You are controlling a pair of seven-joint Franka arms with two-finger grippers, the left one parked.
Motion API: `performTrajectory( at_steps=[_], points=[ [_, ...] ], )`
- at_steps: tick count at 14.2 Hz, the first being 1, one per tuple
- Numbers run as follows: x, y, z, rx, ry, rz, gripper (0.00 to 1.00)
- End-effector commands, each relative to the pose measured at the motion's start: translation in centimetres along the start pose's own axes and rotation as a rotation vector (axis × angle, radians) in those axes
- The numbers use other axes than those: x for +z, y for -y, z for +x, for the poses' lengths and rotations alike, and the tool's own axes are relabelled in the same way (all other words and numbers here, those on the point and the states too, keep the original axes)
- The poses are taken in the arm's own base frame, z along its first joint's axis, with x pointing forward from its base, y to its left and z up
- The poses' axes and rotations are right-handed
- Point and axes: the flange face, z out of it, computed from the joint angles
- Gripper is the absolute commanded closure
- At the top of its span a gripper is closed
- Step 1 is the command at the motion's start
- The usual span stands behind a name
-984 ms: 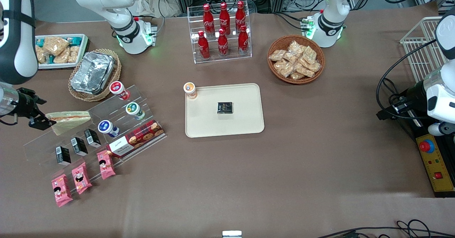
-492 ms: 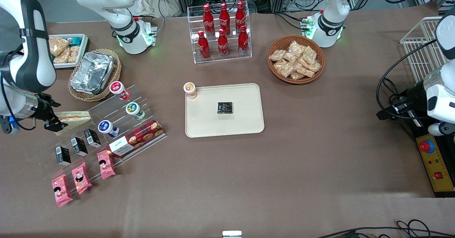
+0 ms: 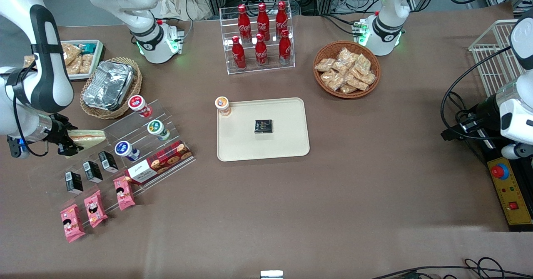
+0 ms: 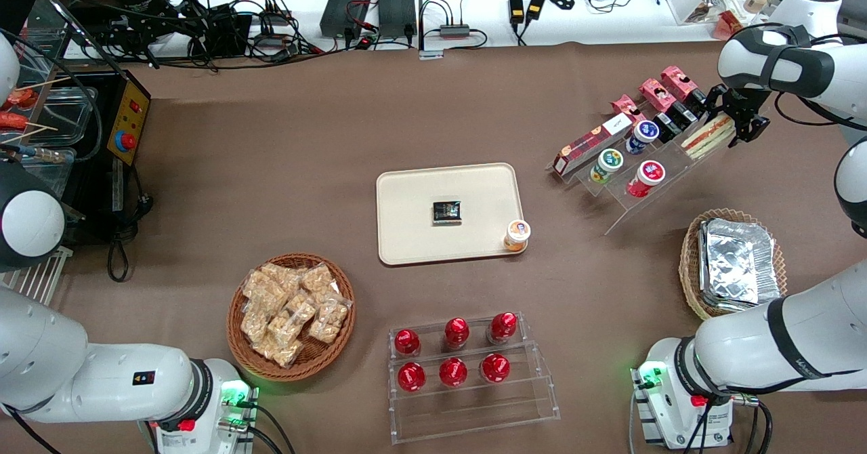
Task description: Place sandwich on tray
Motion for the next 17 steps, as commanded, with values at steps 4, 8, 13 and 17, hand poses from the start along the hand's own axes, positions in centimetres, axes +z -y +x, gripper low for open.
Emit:
performTrajectory(
  at_steps=[4,8,13,17],
  points=[
    [-4.9,0.4,-0.8,-0.049,-0.062,0.080,1.00],
    [-11.1,2.3,-3.5,-0.132,-0.101,0.152,1.00],
    [-19.5,6.4,-9.1,-0.419,-0.102,0.133,1.00],
    [-21.8,9.2,-16.2,-0.658,-0.129,0.152,1.00]
  ],
)
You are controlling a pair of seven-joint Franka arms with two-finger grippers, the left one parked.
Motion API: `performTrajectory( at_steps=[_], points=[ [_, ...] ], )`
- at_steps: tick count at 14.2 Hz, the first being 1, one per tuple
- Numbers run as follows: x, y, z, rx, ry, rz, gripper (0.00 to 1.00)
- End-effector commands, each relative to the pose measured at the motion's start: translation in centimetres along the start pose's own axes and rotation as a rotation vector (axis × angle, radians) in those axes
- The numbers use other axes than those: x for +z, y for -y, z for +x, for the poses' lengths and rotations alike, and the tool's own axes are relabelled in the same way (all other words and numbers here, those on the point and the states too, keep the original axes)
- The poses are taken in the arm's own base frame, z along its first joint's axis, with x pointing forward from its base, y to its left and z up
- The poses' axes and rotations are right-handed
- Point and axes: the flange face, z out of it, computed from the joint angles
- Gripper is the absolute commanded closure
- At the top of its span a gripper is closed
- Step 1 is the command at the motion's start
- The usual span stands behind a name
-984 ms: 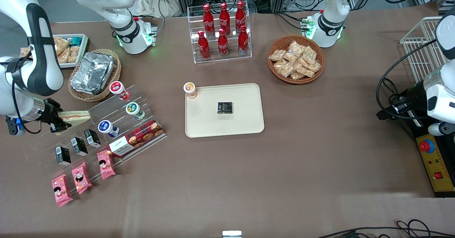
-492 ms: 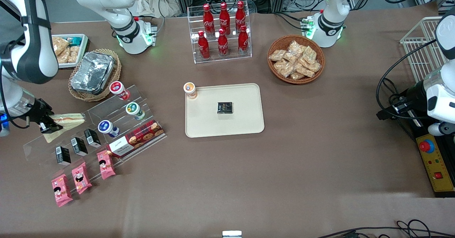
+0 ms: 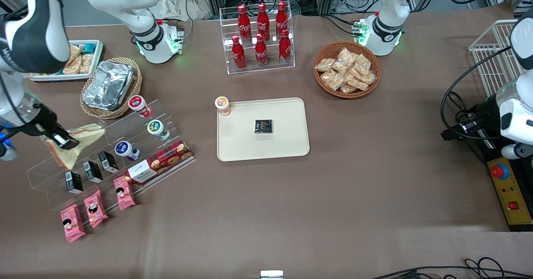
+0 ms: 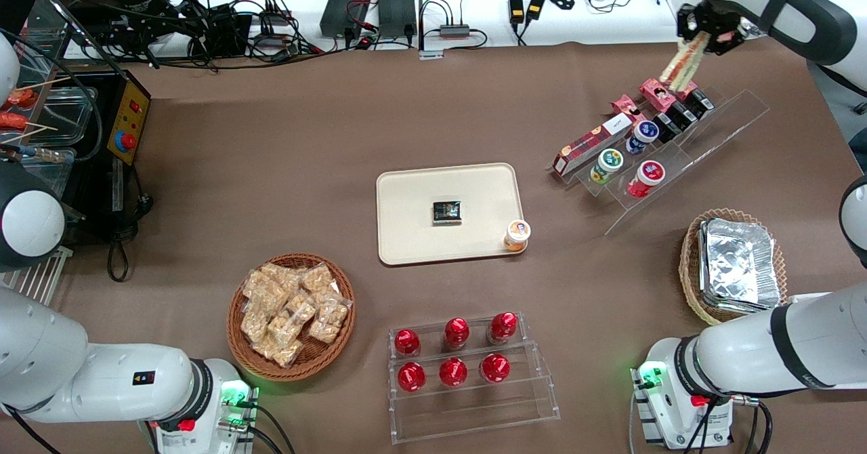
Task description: Place sandwich on tray
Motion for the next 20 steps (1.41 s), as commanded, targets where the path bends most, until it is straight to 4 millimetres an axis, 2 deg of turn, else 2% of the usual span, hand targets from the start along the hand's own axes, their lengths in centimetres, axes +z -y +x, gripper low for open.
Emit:
performTrajectory(
  at_steps=[1,2,4,6,7,9,11,12,13,15,17,19,20],
  points=[
    [-0.9,4.2,-2.4,-0.202,-0.001,0.014,1.00],
    [-1.0,5.7,-3.8,-0.273,-0.005,0.017,1.00],
    [-1.0,8.5,-6.6,-0.572,-0.023,-0.008,1.00],
    [-0.5,11.5,-10.0,-0.748,-0.016,-0.014,1.00],
    [0.1,13.5,-12.5,-0.854,-0.007,-0.021,1.00],
    [1.0,16.2,-16.4,-0.975,0.013,-0.028,1.00],
    [4.1,19.4,-20.6,-1.076,0.046,-0.064,1.00],
    [5.5,20.3,-21.1,-1.147,0.054,-0.089,1.00],
    [5.8,21.2,-22.0,-1.266,0.049,-0.100,1.00],
    [8.2,22.7,-24.1,-1.549,0.092,-0.124,1.00],
    [9.2,24.0,-24.1,-1.775,0.088,-0.098,1.00],
    [10.0,24.9,-24.1,-1.819,0.049,-0.075,1.00],
    [11.1,25.3,-24.3,-1.836,0.054,-0.076,1.00]
  ],
)
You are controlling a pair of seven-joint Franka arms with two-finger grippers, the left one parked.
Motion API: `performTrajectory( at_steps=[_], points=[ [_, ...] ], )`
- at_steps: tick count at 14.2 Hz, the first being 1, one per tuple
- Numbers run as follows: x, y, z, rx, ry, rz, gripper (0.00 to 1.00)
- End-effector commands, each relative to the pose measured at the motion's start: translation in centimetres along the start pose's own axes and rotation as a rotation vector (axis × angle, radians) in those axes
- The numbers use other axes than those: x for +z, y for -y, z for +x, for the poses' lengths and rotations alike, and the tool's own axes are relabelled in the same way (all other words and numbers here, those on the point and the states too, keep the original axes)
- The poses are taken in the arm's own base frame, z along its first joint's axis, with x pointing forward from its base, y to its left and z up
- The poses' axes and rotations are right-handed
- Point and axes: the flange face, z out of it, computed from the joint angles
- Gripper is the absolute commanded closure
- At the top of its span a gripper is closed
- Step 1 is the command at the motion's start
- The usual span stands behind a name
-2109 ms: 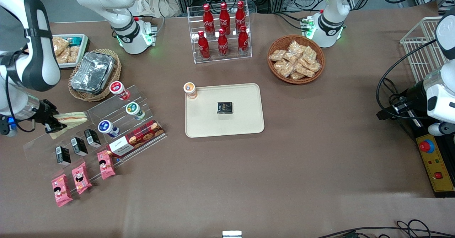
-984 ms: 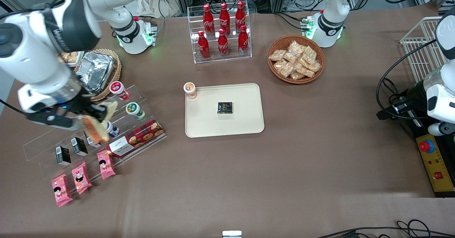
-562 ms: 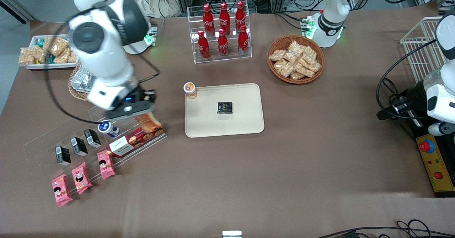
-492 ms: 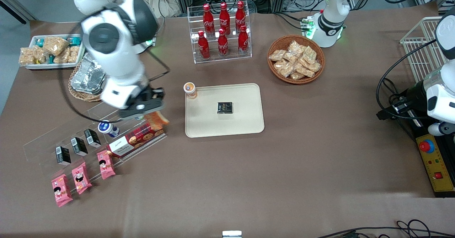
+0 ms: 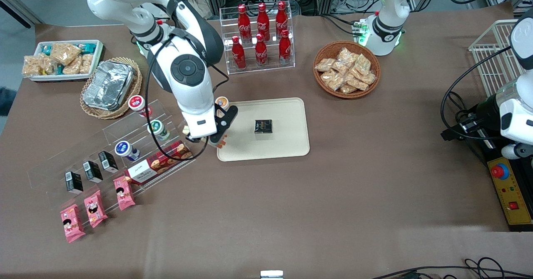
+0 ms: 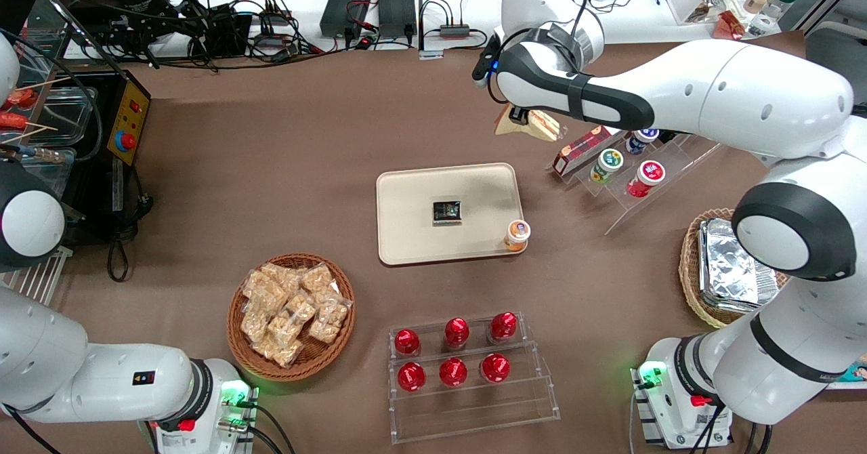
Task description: Place sandwich on tray
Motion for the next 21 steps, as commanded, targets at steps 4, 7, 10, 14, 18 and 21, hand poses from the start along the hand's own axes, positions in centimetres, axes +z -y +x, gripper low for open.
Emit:
performTrajectory(
  at_steps=[4,7,10,14,18,21],
  points=[
    [5.1,1.8,5.8,-0.243,-0.101,-0.031,1.00],
    [8.8,2.8,7.9,-0.386,-0.214,0.035,1.00],
    [12.6,4.0,10.0,-0.507,-0.371,0.150,1.00],
    [14.8,4.7,10.4,-0.502,-0.356,0.160,1.00],
    [17.0,6.3,11.6,-0.501,-0.366,0.137,1.00],
    [18.8,7.6,12.3,-0.385,-0.350,0.153,1.00]
  ],
)
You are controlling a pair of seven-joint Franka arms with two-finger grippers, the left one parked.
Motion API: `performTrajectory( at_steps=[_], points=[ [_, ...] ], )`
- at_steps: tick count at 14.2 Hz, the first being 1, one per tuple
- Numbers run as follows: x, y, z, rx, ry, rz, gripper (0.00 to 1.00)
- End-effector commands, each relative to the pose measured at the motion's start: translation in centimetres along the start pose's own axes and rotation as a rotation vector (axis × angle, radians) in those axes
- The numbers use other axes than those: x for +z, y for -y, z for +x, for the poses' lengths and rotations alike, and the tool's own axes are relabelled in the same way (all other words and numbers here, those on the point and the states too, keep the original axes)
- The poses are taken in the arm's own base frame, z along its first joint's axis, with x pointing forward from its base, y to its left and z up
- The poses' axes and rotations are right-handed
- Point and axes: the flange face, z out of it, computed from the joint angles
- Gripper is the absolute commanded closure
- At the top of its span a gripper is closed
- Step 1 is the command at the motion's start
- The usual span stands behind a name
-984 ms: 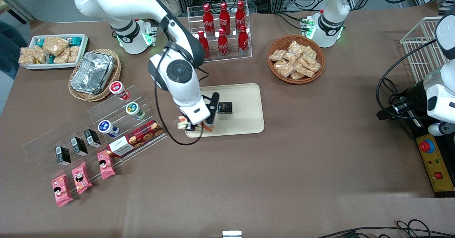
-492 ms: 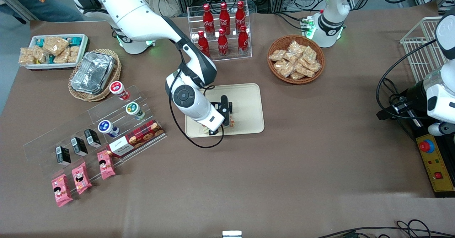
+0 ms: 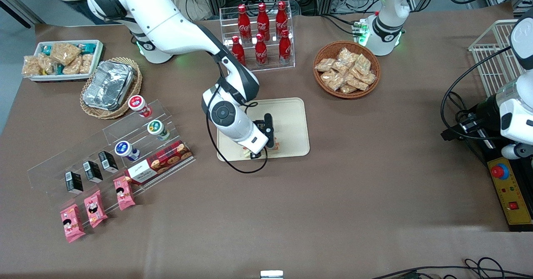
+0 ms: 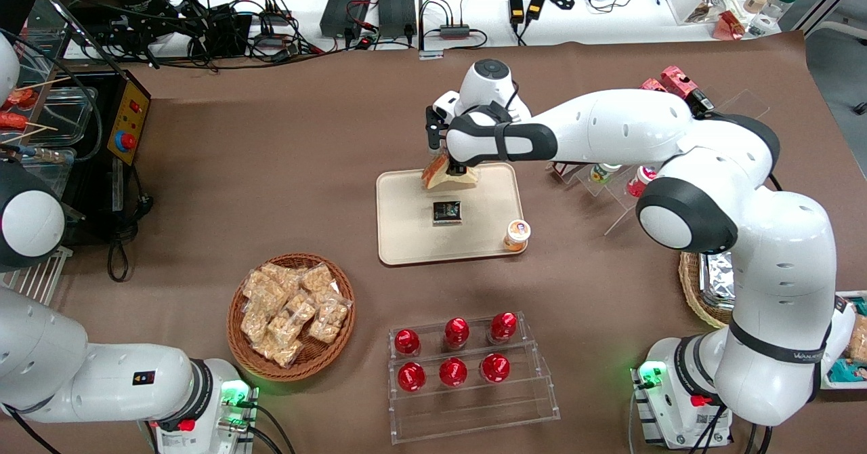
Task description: Place sandwich on tray
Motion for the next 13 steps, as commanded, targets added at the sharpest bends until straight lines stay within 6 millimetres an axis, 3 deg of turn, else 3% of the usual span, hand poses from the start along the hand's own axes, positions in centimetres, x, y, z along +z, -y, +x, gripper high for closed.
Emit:
performTrajectory(
  at_steps=[1,2,3,4,5,7,9,13],
  points=[
    [2.1,0.7,1.4,0.089,-0.016,0.003,1.00],
    [2.7,0.8,1.2,0.125,-0.009,0.009,0.60],
    [2.9,0.8,1.1,0.128,-0.001,0.009,0.09],
    [2.5,0.8,1.2,0.114,0.007,-0.001,0.00],
    [1.8,0.7,1.3,0.111,0.009,-0.002,0.00],
    [-1.6,-0.1,0.7,0.121,0.014,0.015,0.00],
    [-6.8,-0.1,0.0,0.144,0.051,0.076,0.00],
    [-17.4,-3.8,-9.2,0.308,0.143,0.118,0.00]
  ],
)
